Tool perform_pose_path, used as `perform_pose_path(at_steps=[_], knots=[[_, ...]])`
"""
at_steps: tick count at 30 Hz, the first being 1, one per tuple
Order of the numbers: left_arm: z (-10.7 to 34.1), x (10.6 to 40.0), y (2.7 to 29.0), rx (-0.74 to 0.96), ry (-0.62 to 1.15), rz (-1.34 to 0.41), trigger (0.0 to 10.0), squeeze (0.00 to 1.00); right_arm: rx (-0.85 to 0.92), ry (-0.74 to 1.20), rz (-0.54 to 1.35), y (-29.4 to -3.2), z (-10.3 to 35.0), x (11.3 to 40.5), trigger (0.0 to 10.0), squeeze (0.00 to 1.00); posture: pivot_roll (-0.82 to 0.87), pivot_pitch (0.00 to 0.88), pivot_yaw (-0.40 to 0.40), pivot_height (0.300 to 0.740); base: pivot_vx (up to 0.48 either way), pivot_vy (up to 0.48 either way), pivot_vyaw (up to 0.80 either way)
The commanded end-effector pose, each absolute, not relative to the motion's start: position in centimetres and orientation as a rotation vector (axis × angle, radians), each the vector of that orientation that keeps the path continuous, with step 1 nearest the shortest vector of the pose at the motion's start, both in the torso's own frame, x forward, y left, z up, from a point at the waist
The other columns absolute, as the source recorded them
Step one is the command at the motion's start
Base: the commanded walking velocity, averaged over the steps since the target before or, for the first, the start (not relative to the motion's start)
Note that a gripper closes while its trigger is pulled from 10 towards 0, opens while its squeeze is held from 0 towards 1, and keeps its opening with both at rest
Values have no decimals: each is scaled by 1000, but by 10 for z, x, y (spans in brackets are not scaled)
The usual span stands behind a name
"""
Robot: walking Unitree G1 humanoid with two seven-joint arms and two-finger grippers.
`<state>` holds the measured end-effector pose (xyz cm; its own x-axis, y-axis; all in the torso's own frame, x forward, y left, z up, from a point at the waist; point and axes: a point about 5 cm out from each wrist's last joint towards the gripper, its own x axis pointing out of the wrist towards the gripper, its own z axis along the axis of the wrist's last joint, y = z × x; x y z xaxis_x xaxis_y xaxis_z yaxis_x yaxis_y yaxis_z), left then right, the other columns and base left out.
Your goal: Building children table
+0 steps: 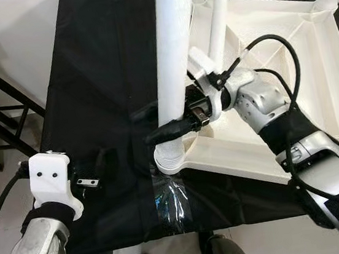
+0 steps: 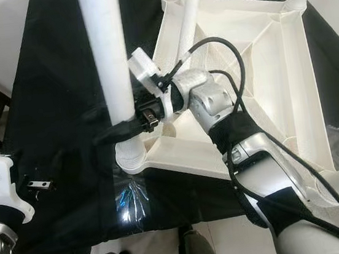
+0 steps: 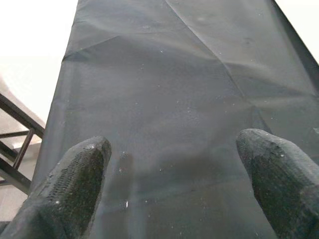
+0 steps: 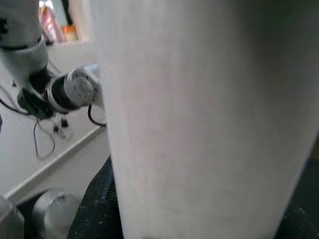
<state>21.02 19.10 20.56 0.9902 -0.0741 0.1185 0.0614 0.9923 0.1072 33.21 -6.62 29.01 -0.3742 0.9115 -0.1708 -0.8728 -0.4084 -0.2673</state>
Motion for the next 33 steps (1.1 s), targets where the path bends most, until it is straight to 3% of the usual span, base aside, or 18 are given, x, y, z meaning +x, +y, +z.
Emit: perform_pose_path(at_steps=[1, 5, 24, 26, 27, 29, 32, 33], knots=[[201, 206, 192, 104, -92, -57, 10000, 0, -478, -13, 1953, -73, 264, 334, 10000, 0, 64, 395, -18, 740, 0, 0, 0], [202, 206, 191, 100, -87, -57, 10000, 0, -545, -12, 1964, -71, 269, 334, 10000, 0, 60, 393, -21, 740, 0, 0, 0], [199, 209, 187, 84, -84, -56, 10000, 0, -408, -94, 1920, -78, 254, 334, 10000, 0, 37, 368, -45, 740, 0, 0, 0], [205, 210, 192, 55, -112, -43, 10000, 0, -278, -12, 1636, -65, 229, 312, 10000, 0, -4, 355, -78, 740, 0, 0, 0], [205, 210, 192, 55, -112, -43, 10000, 0, -278, -12, 1636, -65, 229, 312, 10000, 0, -4, 355, -78, 740, 0, 0, 0], [208, 211, 195, 47, -125, -39, 10000, 0, -217, 58, 1449, -59, 215, 293, 10000, 0, -4, 355, -78, 740, 0, 0, 0], [222, 217, 213, 32, -173, -35, 10000, 0, -207, 144, 888, -51, 171, 261, 10000, 0, -18, 339, -29, 740, 0, 0, 0], [224, 218, 216, 30, -182, -36, 10000, 0, -198, 153, 784, -53, 167, 258, 10000, 0, -18, 339, -29, 740, 0, 0, 0]])
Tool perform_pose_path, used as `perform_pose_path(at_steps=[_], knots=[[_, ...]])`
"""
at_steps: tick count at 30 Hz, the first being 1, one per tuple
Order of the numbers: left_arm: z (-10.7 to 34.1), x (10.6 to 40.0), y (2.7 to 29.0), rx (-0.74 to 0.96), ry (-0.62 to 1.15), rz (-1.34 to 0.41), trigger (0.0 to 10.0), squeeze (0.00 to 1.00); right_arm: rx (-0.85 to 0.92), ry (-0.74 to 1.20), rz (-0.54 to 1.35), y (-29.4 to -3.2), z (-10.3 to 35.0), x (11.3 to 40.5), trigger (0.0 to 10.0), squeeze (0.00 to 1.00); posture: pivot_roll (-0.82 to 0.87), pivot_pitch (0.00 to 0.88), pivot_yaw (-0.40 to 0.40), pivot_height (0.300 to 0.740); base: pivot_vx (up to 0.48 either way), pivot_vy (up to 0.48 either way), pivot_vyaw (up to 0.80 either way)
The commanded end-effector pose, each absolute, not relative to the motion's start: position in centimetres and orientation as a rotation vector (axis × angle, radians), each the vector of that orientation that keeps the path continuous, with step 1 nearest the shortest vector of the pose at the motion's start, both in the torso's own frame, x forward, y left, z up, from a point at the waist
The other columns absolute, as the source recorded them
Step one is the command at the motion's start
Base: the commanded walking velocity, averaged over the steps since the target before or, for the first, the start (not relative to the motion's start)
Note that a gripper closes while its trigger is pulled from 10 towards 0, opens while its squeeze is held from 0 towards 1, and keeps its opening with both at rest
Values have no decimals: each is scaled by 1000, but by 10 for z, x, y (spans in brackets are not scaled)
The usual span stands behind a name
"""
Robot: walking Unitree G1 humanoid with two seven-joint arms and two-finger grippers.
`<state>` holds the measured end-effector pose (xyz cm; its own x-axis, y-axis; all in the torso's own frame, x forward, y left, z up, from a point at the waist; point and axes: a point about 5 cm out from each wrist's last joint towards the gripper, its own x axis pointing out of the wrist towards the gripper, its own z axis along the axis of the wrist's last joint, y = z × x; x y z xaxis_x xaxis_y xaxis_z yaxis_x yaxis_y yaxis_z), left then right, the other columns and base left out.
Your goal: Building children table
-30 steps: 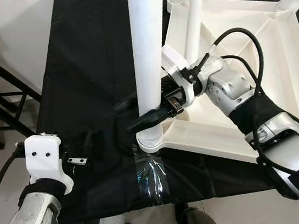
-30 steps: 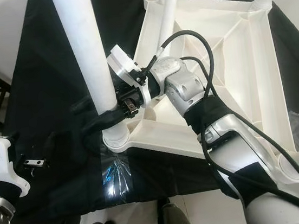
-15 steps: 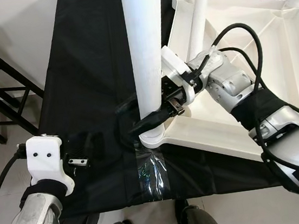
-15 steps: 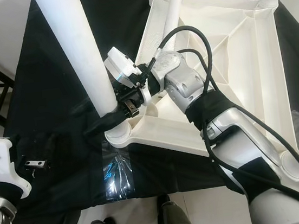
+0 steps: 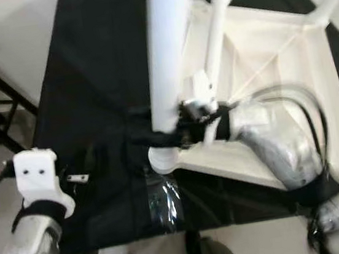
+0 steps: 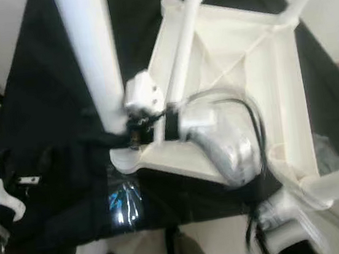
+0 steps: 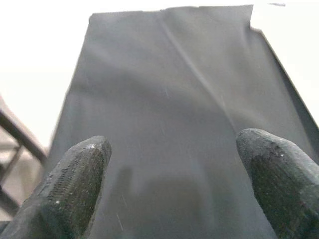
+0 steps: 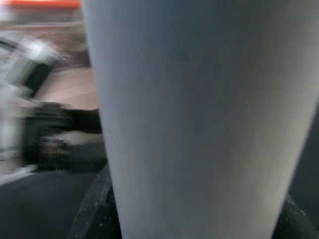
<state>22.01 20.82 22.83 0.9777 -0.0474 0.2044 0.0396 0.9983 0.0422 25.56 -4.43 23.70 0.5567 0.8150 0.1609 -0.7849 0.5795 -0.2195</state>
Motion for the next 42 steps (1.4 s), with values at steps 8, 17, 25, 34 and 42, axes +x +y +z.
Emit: perform_pose_path(at_steps=[8, 17, 25, 34, 42], knots=[[251, 234, 226, 29, -279, -137, 10000, 0, -141, 66, 673, -43, 167, 272, 10000, 0, 1, 289, -8, 740, 0, 0, 0], [302, 242, 222, -8, -392, -543, 10000, 0, -172, 73, 559, -39, 174, 272, 10000, 0, 13, 210, 3, 740, 0, 0, 0], [337, 251, 220, -47, -446, -769, 10000, 0, -183, 31, 520, -34, 178, 282, 10000, 0, 23, 160, 12, 740, 0, 0, 0], [341, 265, 181, -5, -327, -1095, 10000, 1000, -179, 0, 500, -30, 182, 293, 10000, 0, 22, 120, 24, 740, 0, 0, 0], [349, 285, 160, -12, -319, -1146, 10000, 780, -164, -23, 524, -23, 186, 295, 10000, 0, 19, 104, 32, 740, 0, 0, 0]])
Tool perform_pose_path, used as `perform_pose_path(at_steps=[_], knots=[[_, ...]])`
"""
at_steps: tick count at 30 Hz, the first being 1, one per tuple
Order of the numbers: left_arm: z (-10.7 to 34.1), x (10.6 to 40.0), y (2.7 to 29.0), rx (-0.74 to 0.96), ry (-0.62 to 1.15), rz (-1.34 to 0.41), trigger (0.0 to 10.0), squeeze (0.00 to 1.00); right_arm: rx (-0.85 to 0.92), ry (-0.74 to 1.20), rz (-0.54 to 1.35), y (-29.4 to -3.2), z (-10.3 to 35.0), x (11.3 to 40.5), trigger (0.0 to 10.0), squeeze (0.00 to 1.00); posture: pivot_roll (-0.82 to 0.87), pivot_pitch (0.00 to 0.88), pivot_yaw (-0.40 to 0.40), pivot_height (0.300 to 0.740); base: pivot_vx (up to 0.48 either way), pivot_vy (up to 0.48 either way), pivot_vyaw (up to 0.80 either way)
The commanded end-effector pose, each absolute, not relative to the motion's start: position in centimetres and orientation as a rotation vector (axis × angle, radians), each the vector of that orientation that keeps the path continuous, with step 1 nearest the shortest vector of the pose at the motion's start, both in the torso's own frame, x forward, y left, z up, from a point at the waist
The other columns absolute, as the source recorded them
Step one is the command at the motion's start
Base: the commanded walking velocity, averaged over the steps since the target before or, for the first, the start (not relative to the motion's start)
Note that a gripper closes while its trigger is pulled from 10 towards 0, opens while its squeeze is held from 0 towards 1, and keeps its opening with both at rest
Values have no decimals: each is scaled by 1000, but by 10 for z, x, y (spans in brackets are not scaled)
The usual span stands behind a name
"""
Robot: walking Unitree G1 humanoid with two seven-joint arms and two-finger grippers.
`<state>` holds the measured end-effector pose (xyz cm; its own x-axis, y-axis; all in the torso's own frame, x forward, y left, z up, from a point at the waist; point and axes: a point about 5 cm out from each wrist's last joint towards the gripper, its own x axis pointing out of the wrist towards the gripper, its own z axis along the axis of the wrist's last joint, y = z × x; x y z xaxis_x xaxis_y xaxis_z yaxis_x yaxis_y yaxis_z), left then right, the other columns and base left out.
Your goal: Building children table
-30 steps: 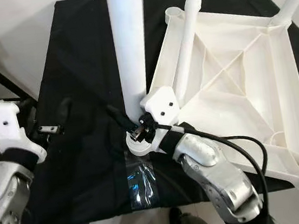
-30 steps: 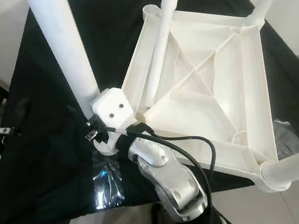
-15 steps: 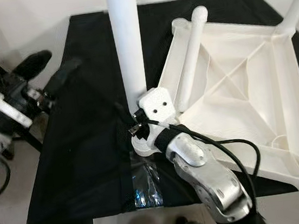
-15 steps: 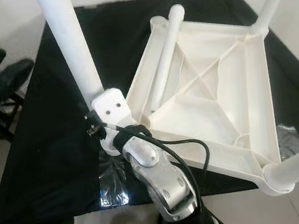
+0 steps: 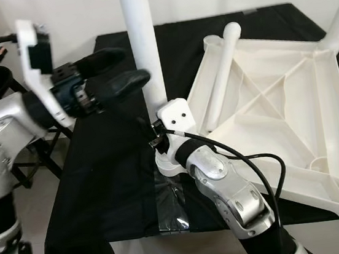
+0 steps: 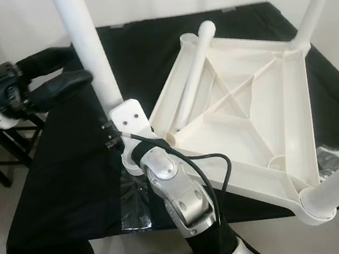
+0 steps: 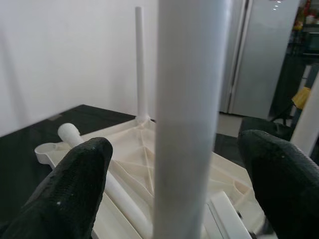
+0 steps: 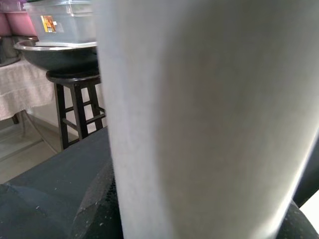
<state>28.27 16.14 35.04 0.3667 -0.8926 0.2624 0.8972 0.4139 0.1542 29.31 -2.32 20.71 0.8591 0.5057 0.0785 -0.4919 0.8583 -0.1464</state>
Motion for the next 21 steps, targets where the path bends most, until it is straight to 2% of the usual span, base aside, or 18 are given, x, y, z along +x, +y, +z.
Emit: perform_pose_path(at_steps=[1, 2, 4, 9, 10, 11, 21], knots=[[349, 285, 160, -12, -319, -1146, 10000, 780, -164, -23, 524, -23, 186, 295, 10000, 0, 19, 104, 32, 740, 0, 0, 0], [351, 289, 157, -17, -316, -1150, 10000, 0, -163, -27, 525, -22, 187, 295, 10000, 0, 19, 99, 37, 740, 0, 0, 0], [355, 298, 147, -16, -302, -1152, 10000, 0, -157, -37, 528, -21, 188, 296, 10000, 0, 16, 97, 45, 740, 0, 0, 0], [358, 303, 141, -13, -283, -1159, 10000, 0, -154, -45, 529, -20, 190, 297, 10000, 0, 15, 96, 45, 740, 0, 0, 0], [359, 304, 138, -14, -279, -1170, 6627, 0, -154, -48, 528, -20, 190, 297, 10000, 0, 10, 93, 48, 740, 0, 0, 0], [359, 304, 135, -19, -269, -1190, 0, 0, -156, -54, 524, -21, 191, 299, 10000, 0, 2, 88, 53, 740, 0, 0, 0], [358, 302, 128, -29, -241, -1250, 0, 0, -162, -64, 518, -23, 192, 301, 10000, 0, -14, 85, 42, 740, 0, 0, 0]])
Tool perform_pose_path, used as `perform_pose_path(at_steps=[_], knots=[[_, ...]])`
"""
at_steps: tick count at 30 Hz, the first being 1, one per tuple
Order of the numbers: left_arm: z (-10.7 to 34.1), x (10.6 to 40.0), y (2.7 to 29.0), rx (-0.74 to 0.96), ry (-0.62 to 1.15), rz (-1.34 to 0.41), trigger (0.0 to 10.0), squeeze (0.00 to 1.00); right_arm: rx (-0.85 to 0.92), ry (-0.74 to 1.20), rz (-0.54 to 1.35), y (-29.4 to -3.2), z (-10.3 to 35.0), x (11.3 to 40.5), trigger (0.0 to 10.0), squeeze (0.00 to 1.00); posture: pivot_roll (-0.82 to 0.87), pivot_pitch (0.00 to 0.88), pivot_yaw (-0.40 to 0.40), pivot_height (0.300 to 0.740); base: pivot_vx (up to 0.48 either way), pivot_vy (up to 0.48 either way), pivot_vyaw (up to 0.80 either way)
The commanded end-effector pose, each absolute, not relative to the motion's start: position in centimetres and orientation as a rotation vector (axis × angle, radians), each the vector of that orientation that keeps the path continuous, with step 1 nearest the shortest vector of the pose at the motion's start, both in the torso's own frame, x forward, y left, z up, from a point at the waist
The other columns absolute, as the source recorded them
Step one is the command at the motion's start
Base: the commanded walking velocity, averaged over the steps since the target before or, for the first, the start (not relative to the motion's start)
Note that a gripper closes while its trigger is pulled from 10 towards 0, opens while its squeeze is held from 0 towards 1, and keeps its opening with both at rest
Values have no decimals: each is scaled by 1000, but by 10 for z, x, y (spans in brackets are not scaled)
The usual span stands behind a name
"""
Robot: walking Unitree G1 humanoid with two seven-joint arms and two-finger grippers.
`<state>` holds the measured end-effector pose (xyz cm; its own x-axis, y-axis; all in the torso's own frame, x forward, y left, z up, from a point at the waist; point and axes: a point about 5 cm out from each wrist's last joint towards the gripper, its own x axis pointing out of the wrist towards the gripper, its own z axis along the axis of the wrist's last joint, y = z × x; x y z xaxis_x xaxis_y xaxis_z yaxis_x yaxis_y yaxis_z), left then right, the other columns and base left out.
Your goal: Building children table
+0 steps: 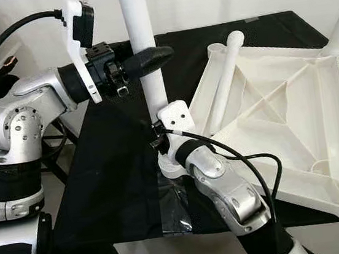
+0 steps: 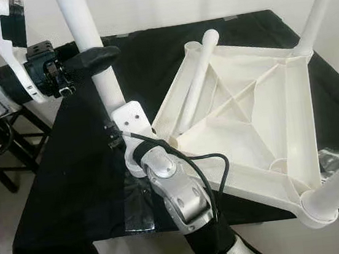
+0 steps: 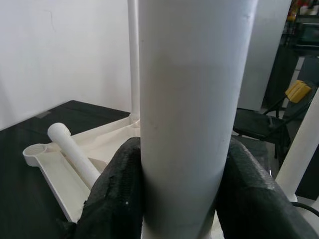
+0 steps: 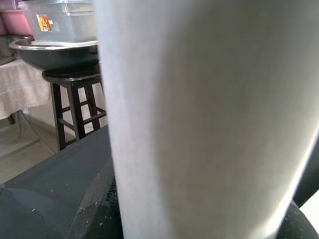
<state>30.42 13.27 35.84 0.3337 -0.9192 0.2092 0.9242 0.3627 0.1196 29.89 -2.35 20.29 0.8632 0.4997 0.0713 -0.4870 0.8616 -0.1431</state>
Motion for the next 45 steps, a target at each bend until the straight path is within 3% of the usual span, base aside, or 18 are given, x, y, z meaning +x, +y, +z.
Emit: perform_pose_path(at_steps=[1, 7, 8, 11, 13, 15, 20, 21, 25, 36, 37, 38, 45], knots=[[357, 300, 126, -32, -232, -1269, 0, 0, -168, -68, 518, -25, 193, 303, 10000, 0, -16, 84, 43, 740, 0, 0, 0], [356, 296, 123, -26, -225, -1298, 0, 0, -150, -82, 527, -28, 199, 308, 10000, 0, -15, 80, 43, 740, 0, 0, 0], [356, 297, 123, -25, -226, -1301, 0, 0, -122, -95, 558, -29, 202, 309, 10000, 1000, -12, 79, 44, 740, 0, 0, 0], [357, 297, 123, -25, -226, -1303, 0, 0, -73, -132, 629, -28, 210, 311, 10000, 1000, -9, 78, 45, 740, 0, 0, 0], [357, 297, 123, -25, -225, -1305, 0, 0, -38, -239, 840, -34, 231, 314, 10000, 1000, -3, 76, 50, 740, 0, 0, 0], [357, 297, 123, -27, -225, -1306, 0, 0, -56, -273, 932, -38, 238, 315, 10000, 1000, 1, 71, 55, 740, 0, 0, 0], [357, 298, 123, -26, -224, -1307, 0, 0, -92, -283, 1004, -43, 242, 316, 10000, 1000, 1, 70, 57, 740, 0, 0, 0], [356, 298, 123, -22, -226, -1306, 0, 0, -210, -267, 1113, -56, 244, 326, 10000, 0, 22, 67, 60, 740, 0, 0, 0], [355, 297, 122, -9, -227, -1303, 0, 0, -364, -182, 1306, -86, 253, 342, 10000, 0, 28, 64, 56, 740, 0, 0, 0], [355, 295, 121, -7, -226, -1309, 0, 0, -350, -169, 1355, -92, 266, 357, 10000, 0, 40, 67, 54, 740, 0, 0, 0], [355, 295, 120, -5, -225, -1311, 0, 0, -337, -161, 1370, -91, 266, 360, 4078, 0, 41, 68, 52, 740, 0, 0, 0], [356, 294, 120, -5, -225, -1314, 0, 0, -316, -155, 1398, -91, 265, 361, 0, 0, 43, 69, 50, 740, 0, 0, 0], [357, 293, 119, -3, -231, -1320, 0, 0, -275, -150, 1438, -89, 261, 359, 0, 0, 42, 70, 52, 740, 0, 0, 0]])
